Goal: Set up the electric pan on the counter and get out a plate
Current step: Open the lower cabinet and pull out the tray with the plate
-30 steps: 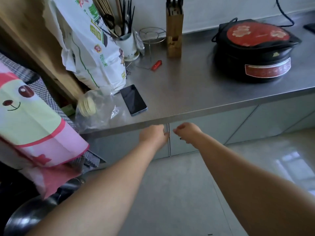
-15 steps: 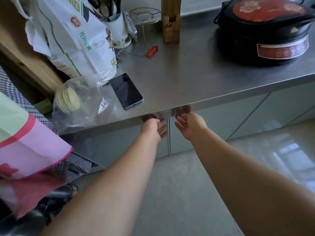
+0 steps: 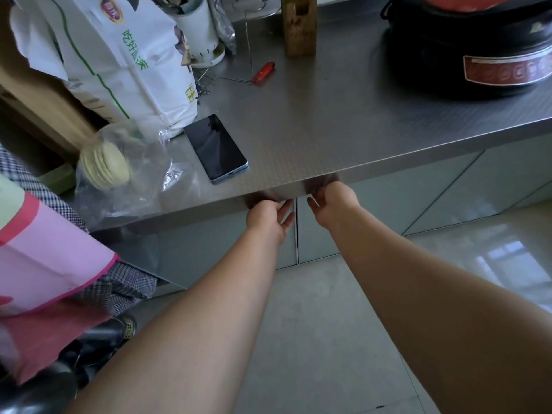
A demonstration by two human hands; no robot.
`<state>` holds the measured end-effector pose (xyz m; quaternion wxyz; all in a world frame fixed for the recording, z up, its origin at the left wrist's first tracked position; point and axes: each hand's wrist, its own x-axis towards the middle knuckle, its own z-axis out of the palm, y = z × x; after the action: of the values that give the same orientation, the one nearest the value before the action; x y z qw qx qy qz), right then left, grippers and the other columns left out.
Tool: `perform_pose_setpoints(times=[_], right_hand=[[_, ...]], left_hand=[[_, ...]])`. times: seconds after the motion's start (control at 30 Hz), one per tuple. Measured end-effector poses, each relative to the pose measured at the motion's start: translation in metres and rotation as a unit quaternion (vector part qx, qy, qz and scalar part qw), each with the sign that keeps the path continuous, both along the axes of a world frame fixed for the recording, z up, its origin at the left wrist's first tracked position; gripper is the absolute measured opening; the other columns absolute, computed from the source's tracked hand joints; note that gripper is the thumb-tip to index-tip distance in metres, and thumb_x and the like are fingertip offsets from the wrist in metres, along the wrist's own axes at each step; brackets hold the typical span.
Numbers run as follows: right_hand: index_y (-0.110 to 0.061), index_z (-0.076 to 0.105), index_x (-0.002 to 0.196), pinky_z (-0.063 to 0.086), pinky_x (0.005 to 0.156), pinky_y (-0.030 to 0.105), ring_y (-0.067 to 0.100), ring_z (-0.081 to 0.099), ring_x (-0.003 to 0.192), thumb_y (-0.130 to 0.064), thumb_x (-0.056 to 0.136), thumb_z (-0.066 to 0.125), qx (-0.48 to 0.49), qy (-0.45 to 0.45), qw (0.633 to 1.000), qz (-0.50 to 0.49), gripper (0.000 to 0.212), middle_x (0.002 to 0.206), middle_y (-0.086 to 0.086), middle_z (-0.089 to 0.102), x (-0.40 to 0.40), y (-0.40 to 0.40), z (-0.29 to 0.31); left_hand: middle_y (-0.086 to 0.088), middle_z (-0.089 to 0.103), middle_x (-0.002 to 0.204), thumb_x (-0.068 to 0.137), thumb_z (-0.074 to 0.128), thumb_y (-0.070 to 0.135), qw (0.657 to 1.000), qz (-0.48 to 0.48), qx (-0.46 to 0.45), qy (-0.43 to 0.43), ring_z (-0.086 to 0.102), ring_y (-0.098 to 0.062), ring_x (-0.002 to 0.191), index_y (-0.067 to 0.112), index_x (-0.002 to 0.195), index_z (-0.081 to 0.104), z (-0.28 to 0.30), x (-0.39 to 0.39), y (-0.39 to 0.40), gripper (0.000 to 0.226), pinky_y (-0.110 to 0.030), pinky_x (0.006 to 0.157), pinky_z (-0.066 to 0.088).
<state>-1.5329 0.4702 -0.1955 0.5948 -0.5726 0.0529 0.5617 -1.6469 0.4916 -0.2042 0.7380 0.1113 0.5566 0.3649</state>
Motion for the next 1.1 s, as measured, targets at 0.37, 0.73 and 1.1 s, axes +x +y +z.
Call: perform_pose_setpoints(times=[0.37, 0.73, 1.1], right_hand=[[-0.01, 0.052, 0.083, 0.045, 0.063, 0.019, 0.009, 0.047, 0.047, -0.006, 0.09, 0.041, -0.051, 0.004, 0.996, -0.069, 0.014, 0.063, 0.001, 0.045, -0.004, -0.035, 0.0], [-0.002, 0.056, 0.123, 0.052, 0.078, 0.037, 0.036, 0.062, 0.11, -0.015, 0.087, 0.061, -0.222, -0.177, 0.957, -0.061, 0.039, 0.121, 0.02, 0.063, 0.018, -0.131, 0.001], [-0.027, 0.037, 0.143, 0.029, 0.106, 0.042, 0.037, 0.04, 0.122, -0.002, 0.091, 0.038, -0.48, -0.496, 0.723, 0.0, 0.058, 0.136, 0.016, 0.041, 0.096, -0.23, 0.004]], left_hand=[[-0.001, 0.074, 0.074, 0.097, 0.032, -0.006, 1.0, -0.02, 0.014, 0.01, 0.073, -0.012, 0.07, 0.01, 0.119, 0.046, -0.009, 0.011, -0.005, 0.031, -0.033, 0.064, 0.051], [-0.007, 0.057, 0.136, 0.1, 0.026, 0.0, 0.996, -0.036, 0.031, 0.069, 0.061, -0.024, 0.111, 0.023, 0.144, 0.037, -0.003, 0.014, -0.037, 0.051, -0.039, 0.089, 0.046], [-0.007, 0.059, 0.132, 0.099, 0.037, -0.001, 0.981, -0.14, 0.011, 0.134, 0.062, -0.023, 0.107, 0.025, 0.143, 0.041, -0.001, 0.047, -0.09, 0.051, -0.039, 0.083, 0.046]])
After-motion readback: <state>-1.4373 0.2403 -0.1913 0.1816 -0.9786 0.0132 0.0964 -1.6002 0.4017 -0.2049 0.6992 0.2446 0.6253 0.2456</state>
